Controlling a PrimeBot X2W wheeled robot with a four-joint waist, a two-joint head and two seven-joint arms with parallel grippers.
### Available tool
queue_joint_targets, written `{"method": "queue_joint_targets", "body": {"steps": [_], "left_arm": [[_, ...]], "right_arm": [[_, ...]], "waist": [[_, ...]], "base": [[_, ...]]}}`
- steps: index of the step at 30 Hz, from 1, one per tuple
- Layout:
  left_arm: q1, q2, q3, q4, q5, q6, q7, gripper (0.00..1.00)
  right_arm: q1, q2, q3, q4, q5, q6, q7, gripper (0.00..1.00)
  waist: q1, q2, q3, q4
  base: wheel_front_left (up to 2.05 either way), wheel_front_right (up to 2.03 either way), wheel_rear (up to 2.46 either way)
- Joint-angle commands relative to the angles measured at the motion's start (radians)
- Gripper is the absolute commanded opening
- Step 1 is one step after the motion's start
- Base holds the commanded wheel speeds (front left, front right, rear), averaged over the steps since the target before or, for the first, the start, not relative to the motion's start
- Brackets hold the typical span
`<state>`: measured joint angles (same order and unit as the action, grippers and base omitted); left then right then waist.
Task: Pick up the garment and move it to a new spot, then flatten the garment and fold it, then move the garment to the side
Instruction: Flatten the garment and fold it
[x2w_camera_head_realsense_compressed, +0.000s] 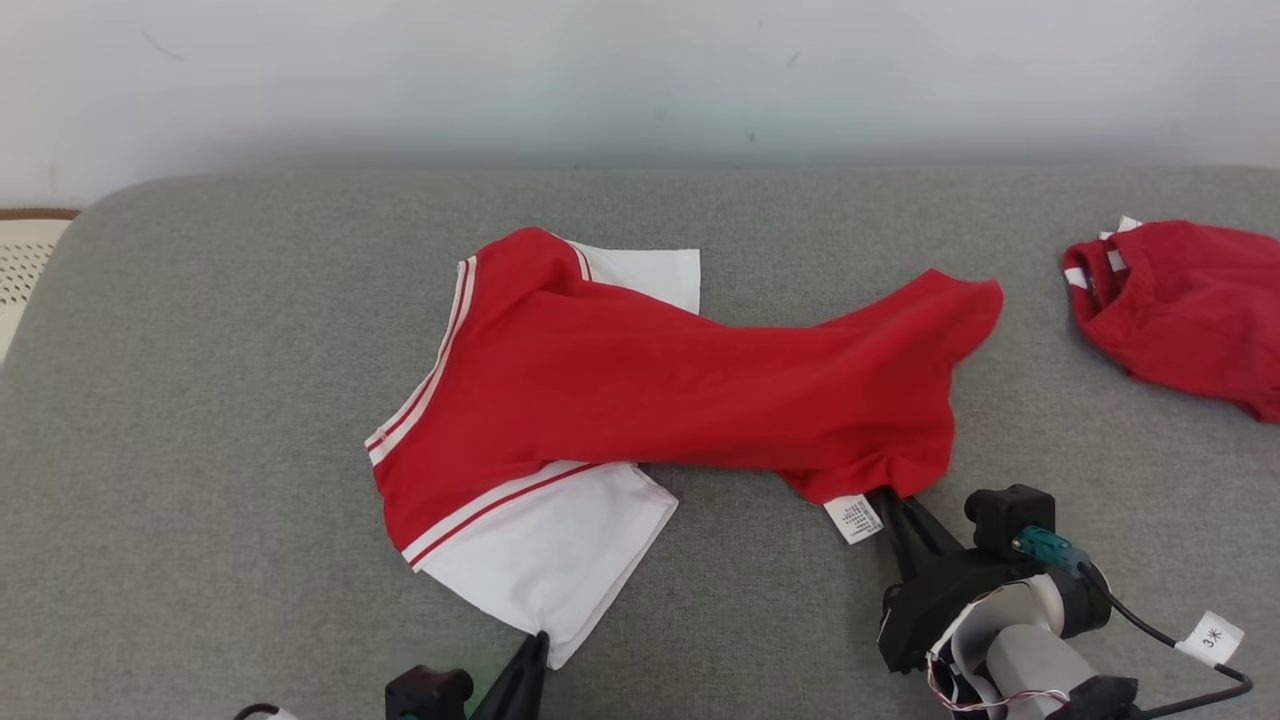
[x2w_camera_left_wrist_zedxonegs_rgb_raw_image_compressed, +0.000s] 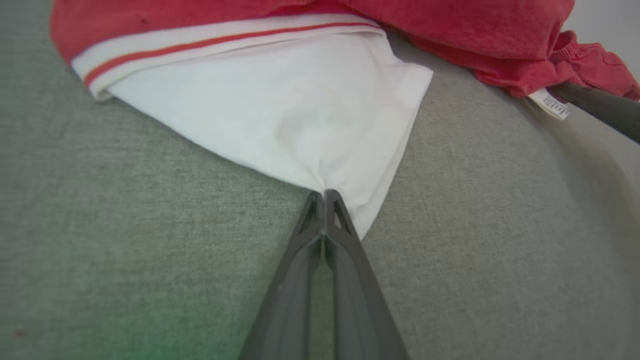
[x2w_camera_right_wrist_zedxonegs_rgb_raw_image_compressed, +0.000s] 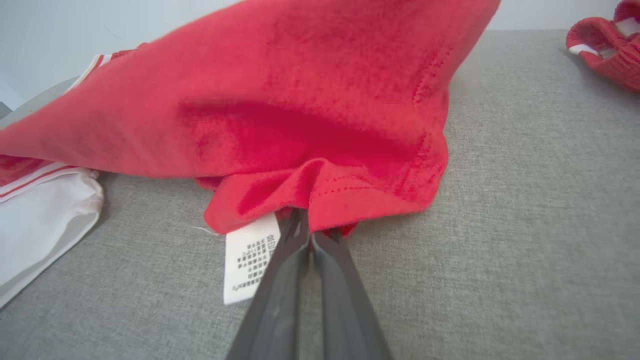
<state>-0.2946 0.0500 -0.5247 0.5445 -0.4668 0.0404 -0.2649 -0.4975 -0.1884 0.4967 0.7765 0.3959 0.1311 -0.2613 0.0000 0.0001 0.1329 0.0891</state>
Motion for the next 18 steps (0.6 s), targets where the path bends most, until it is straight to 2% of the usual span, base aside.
{"method": "queue_joint_targets", "body": {"steps": [1, 6, 10, 18], "left_arm": [[0.018, 0.002, 0.014, -0.008, 0.008, 0.007, 0.001, 0.00], [0.067, 0.022, 0.102, -0.103, 0.051, 0.022, 0.001, 0.00], [0.095, 0.066, 0.168, -0.195, 0.083, 0.026, 0.001, 0.00], [-0.020, 0.218, 0.212, -0.325, 0.154, -0.006, 0.033, 0.00]], "right_arm": [[0.015, -0.010, 0.001, -0.008, 0.006, -0.001, -0.005, 0.00], [0.051, -0.039, 0.013, -0.060, 0.040, -0.001, -0.005, 0.00], [0.064, -0.087, 0.091, -0.105, 0.110, -0.001, 0.000, 0.00], [-0.022, -0.204, 0.199, -0.251, 0.214, -0.001, 0.069, 0.00]], "waist": [[0.0000, -0.0001, -0.013, 0.007], [0.0000, -0.0001, -0.055, 0.004], [0.0000, -0.0001, -0.089, -0.004], [0.0000, -0.0001, -0.114, -0.032]], "base": [[0.00, 0.00, 0.00], [0.00, 0.00, 0.00], [0.00, 0.00, 0.00], [0.00, 0.00, 0.00]]}}
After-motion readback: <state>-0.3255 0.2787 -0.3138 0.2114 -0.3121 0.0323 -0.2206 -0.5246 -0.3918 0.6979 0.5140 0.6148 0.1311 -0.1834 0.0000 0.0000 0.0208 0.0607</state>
